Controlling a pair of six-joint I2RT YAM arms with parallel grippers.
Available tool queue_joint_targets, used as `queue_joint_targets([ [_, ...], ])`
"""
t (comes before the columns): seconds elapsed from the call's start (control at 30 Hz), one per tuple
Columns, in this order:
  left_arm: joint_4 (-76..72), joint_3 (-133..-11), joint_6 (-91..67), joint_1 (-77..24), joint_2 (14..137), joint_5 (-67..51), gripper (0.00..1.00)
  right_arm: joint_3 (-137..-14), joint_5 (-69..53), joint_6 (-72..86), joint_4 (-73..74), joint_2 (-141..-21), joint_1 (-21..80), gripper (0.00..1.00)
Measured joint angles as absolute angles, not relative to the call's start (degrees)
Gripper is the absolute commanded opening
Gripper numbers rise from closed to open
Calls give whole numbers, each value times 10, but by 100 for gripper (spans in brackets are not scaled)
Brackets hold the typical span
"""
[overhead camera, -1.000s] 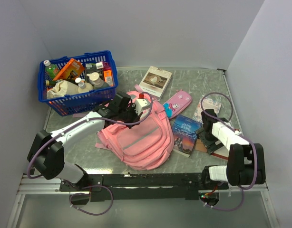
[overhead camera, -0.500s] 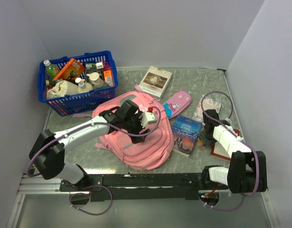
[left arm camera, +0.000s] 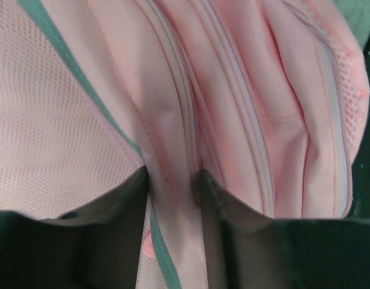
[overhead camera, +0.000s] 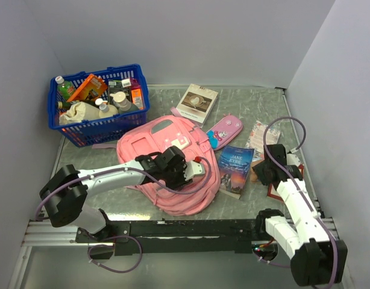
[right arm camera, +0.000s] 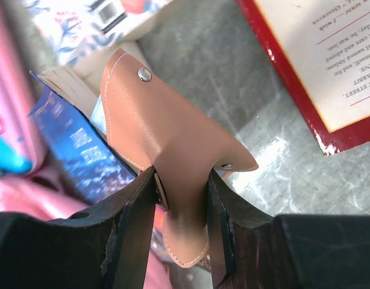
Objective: Pack the student bag
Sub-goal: Pick up the personal item from the center of the board, then place the personal item in the student bag.
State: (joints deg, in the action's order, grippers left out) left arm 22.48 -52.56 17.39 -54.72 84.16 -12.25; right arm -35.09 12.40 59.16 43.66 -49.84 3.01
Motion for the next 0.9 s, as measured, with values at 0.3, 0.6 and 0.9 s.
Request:
queue_joint_targets([
  [0.3,211,-525,152,-557,842,-54,1,-371,98,584,490,-390,40,34],
  [0.6,304,-612,140,-526,824,-46,1,-409,62,560,492,-376,50,35],
  [0.9,363,-694,112,-473,809,-53,1,-437,35,501,376,-429,250,43],
])
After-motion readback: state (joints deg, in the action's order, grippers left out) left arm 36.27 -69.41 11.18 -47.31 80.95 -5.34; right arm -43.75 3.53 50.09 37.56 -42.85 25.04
